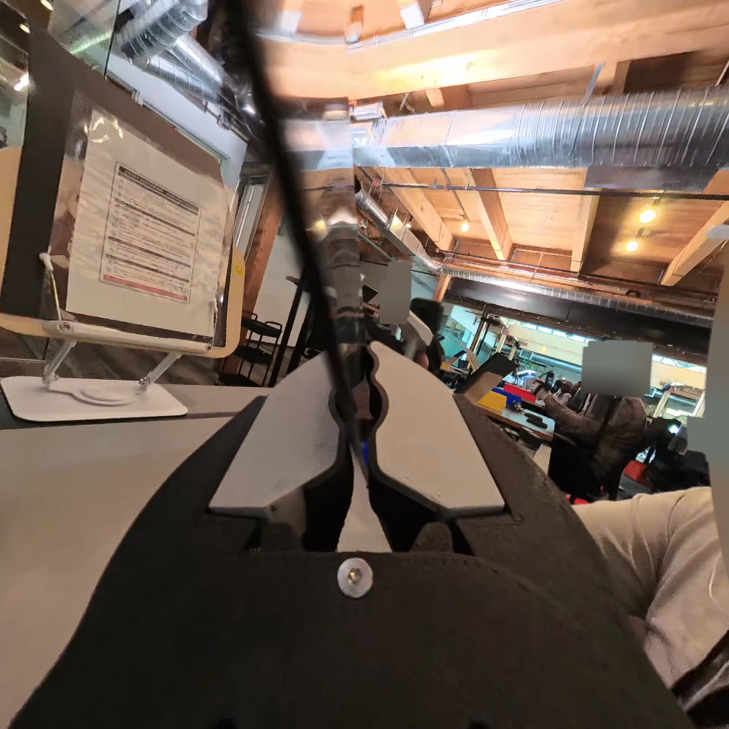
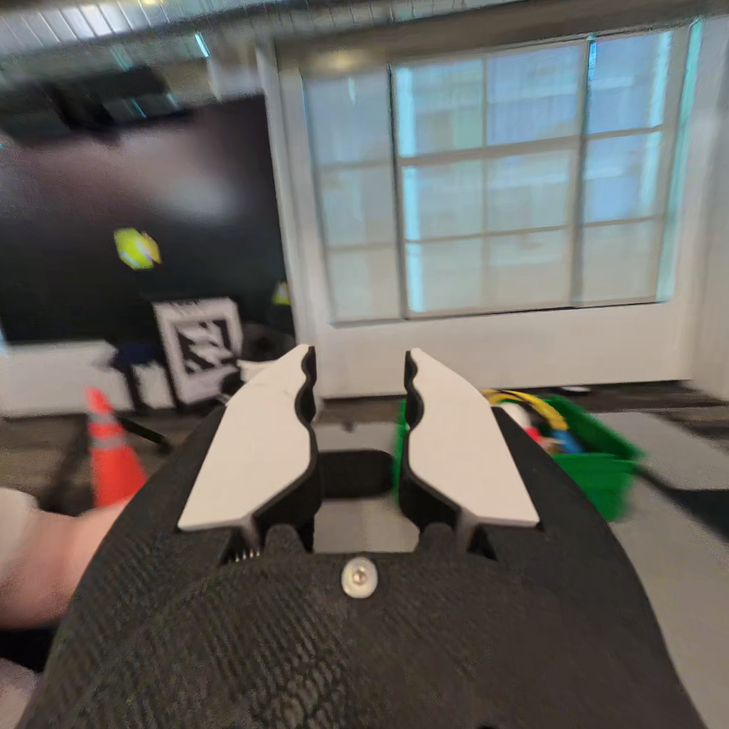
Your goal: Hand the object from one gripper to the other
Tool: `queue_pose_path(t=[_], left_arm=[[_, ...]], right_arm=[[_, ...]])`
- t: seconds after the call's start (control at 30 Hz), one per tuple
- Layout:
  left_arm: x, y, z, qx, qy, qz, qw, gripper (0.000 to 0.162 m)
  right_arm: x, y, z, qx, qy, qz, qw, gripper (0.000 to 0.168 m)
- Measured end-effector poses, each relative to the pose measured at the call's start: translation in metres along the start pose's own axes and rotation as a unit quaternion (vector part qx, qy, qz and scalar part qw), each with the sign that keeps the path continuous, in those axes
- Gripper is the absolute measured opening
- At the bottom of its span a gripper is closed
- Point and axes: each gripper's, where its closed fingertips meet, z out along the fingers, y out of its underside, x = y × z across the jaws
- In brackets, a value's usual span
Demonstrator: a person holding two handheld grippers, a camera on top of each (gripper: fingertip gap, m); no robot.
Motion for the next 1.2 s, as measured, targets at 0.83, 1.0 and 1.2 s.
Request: queue_pose_path(t=[0.83, 1.0, 1.2], left_arm=[[-0.025, -0.015, -0.035, -0.046, -0.207, 0.232, 0.949, 0.074], [0.004, -0.035, -0.054, -0.012, -0.153, 0.158, 0.975, 0.069], [0.049, -0.009, -0.053, -0.088, 0.025, -0.003, 0.996, 0.064]], right_arm=[[0.000, 0.026, -0.005, -0.071, -0.111, 0.311, 0.941, 0.002], [-0.008, 0.020, -0.019, -0.140, -0.074, 0.191, 0.969, 0.002], [-0.073, 0.031, -0.029, -0.221, -0.098, 0.099, 0.965, 0.002]])
